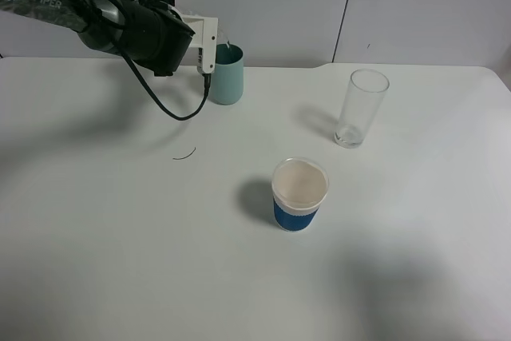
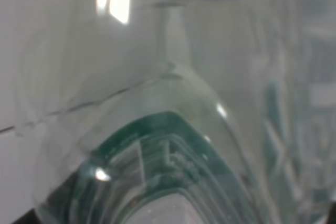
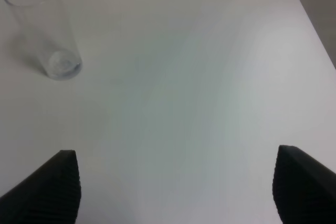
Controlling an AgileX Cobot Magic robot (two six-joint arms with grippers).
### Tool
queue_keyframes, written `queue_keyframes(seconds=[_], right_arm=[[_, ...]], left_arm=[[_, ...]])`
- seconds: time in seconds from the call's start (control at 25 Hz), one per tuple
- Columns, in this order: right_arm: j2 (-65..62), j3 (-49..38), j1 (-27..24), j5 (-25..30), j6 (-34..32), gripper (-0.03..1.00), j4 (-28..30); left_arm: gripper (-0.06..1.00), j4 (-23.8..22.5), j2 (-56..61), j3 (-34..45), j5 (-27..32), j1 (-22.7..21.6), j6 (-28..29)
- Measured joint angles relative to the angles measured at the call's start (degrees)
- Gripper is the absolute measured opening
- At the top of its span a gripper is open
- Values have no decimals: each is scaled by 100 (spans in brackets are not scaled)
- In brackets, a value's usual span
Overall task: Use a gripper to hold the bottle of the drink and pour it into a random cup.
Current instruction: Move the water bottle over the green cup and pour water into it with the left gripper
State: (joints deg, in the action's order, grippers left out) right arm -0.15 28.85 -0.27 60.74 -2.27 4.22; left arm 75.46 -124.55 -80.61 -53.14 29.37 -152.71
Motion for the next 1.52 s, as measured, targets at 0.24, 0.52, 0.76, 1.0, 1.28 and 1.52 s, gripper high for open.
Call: queue_keyframes(seconds=[0.24,0.52,0.76,1.0,1.28,1.52], right_arm=[[0,0,0,0,0,75,0],[0,0,0,0,0,75,0],[0,0,0,0,0,75,0],[0,0,0,0,0,75,0],[0,0,0,0,0,75,0],[0,0,0,0,0,75,0]], left_arm=[[55,0,0,0,0,0,-24],[55,0,0,0,0,0,-190],[55,0,0,0,0,0,-195],[55,0,0,0,0,0,-202],[55,0,0,0,0,0,-211],[55,-5,0,0,0,0,-304]])
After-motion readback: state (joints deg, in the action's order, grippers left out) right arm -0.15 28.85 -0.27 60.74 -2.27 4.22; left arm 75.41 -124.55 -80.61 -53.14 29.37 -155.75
